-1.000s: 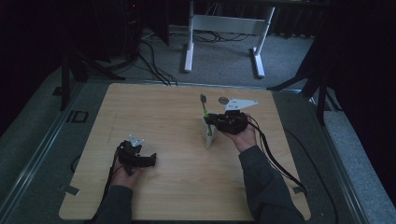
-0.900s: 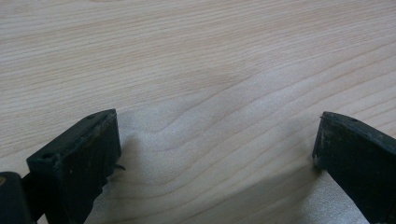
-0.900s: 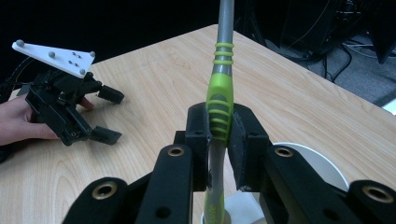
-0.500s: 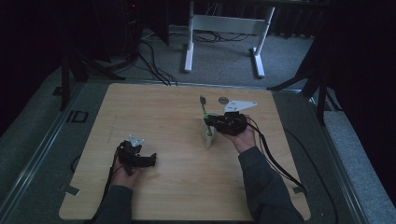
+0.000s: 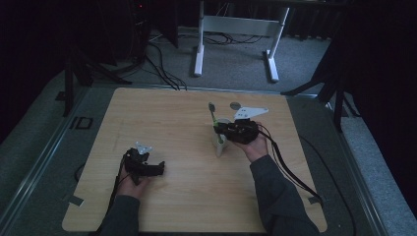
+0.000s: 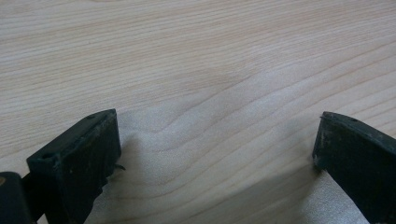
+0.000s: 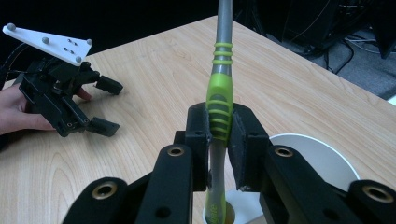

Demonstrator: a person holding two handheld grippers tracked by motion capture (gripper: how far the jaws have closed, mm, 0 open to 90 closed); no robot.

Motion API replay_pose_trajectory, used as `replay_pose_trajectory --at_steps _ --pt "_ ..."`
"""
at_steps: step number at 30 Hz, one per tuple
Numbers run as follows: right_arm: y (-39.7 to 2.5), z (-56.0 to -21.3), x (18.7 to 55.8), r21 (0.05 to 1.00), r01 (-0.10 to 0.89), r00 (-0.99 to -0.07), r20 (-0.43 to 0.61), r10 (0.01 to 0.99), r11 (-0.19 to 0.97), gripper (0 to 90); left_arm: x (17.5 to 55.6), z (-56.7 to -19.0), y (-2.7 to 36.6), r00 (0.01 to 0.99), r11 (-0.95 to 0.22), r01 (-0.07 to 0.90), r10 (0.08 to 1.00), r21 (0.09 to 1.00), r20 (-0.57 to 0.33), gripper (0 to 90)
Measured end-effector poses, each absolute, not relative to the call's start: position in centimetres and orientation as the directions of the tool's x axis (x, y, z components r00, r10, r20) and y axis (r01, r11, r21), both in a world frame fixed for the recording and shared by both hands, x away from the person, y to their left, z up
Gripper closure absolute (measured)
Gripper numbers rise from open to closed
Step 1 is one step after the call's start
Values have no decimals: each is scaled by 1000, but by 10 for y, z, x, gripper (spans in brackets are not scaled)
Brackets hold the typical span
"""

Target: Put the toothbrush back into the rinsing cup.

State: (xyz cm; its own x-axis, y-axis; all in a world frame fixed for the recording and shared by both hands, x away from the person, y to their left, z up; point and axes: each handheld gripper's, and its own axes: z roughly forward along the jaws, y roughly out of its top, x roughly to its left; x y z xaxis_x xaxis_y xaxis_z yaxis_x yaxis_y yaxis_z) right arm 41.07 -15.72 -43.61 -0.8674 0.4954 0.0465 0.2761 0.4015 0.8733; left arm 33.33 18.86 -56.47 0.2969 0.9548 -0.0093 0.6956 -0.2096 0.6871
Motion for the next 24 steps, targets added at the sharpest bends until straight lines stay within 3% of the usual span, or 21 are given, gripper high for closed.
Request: replay_pose_trajectory --at_steps 24 --pt "-155 -441 411 861 272 -870 29 492 430 783 333 -565 188 301 -214 695 953 687 -8 18"
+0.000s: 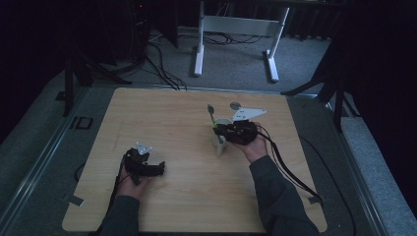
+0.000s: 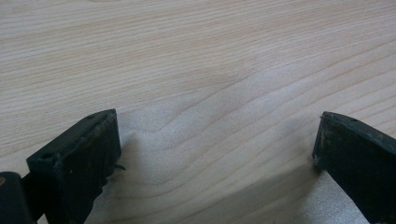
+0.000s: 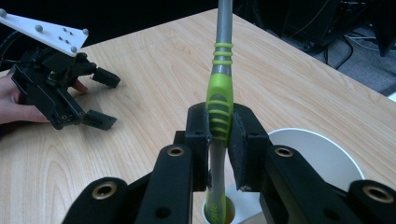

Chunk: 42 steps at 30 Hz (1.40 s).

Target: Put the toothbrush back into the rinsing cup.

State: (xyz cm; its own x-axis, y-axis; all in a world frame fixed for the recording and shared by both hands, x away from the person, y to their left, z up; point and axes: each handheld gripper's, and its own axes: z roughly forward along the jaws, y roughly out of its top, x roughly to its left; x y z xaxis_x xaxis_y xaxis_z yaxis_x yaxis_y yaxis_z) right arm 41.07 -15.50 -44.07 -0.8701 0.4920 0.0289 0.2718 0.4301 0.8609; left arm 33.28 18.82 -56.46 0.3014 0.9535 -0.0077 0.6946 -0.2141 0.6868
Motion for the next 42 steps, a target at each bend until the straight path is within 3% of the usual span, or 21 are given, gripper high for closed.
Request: replay_pose_trajectory --at_steps 42 --pt "-161 -451 409 806 291 -872 3 489 515 759 333 -565 188 301 -213 694 954 687 -9 18"
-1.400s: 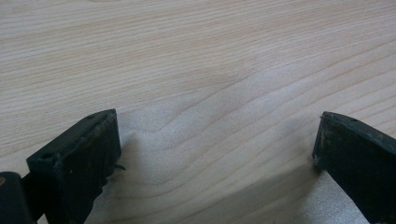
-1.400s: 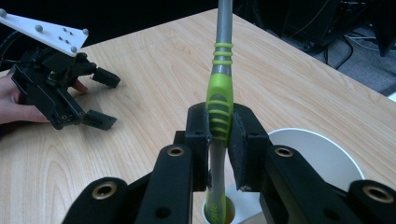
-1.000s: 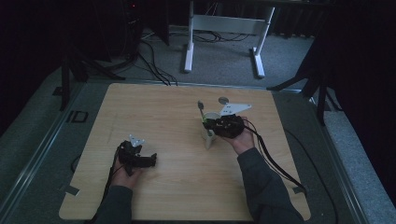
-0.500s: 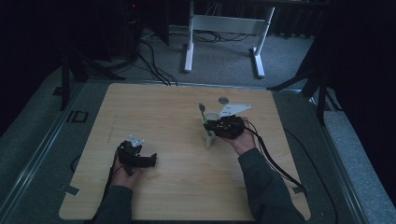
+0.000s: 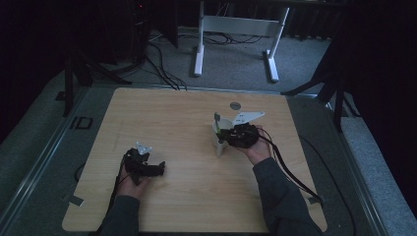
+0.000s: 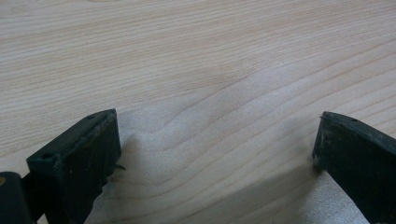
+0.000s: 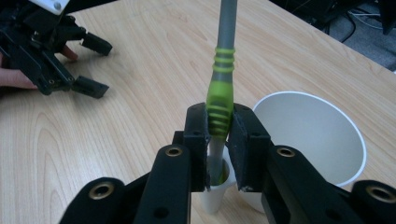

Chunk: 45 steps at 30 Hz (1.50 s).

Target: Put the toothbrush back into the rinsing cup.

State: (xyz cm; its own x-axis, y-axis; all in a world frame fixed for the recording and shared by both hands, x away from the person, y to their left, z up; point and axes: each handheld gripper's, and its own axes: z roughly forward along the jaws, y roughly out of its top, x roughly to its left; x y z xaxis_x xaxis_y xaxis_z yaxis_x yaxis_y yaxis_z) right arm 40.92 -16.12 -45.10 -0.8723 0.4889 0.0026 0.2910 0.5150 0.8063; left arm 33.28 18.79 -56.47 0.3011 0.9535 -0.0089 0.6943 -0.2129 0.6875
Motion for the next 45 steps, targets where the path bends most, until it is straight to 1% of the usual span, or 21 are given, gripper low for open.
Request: replay_pose_trajectory --at_steps 8,12,25,36,42,45 --pt "-161 -453 408 793 302 -869 1 494 530 560 333 -565 188 305 -216 693 952 687 -8 18" --pt "-159 -454 407 785 301 -867 -12 499 541 490 333 -565 188 305 -216 694 952 687 -8 18" --pt "-160 -452 402 767 296 -859 -47 509 570 384 333 -565 188 305 -216 694 952 687 -9 18" --pt "-160 -449 396 759 289 -860 -62 507 583 330 333 -565 188 305 -217 694 952 686 -8 18" --pt "-161 -447 390 753 274 -857 -91 508 598 298 333 -565 188 306 -217 694 952 686 -8 18" --pt "-164 -447 389 757 282 -854 -81 513 590 295 333 -565 188 306 -218 694 952 686 -7 18"
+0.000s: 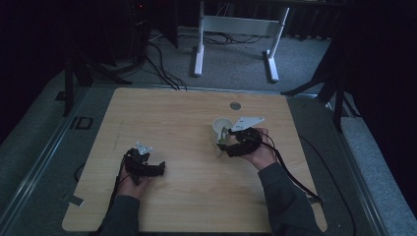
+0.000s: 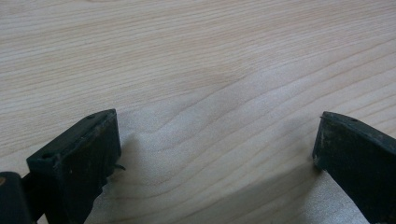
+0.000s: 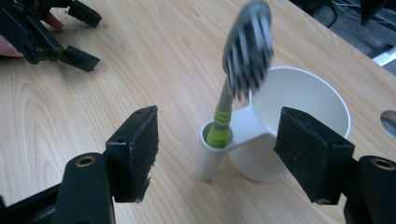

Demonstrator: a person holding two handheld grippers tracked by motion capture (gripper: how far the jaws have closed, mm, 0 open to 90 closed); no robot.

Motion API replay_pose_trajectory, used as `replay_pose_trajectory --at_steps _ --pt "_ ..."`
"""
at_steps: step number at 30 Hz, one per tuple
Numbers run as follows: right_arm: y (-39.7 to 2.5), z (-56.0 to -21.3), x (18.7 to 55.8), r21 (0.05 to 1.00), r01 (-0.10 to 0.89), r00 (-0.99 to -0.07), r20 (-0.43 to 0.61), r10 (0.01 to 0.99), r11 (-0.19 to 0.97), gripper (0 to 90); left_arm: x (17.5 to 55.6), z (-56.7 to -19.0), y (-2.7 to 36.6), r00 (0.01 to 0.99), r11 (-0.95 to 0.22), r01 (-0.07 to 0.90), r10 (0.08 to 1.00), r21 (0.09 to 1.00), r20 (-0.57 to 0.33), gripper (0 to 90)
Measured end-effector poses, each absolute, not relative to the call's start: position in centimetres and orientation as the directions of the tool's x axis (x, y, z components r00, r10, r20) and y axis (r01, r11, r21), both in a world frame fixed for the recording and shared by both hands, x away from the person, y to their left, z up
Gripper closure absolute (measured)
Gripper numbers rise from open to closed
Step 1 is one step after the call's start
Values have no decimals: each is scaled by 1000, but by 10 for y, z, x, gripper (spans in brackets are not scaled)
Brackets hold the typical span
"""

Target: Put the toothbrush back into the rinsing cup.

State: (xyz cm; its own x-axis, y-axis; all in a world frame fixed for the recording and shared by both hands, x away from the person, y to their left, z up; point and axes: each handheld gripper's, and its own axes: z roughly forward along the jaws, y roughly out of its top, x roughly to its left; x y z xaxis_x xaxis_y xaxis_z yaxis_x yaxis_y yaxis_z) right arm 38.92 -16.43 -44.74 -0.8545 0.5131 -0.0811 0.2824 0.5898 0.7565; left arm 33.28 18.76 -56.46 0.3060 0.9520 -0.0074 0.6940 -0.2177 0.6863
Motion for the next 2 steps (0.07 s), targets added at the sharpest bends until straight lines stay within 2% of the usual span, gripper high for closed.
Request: replay_pose_trajectory --at_steps 2 --pt "-168 -449 389 752 291 -853 -77 516 592 295 333 -565 187 306 -218 694 952 686 -8 18"
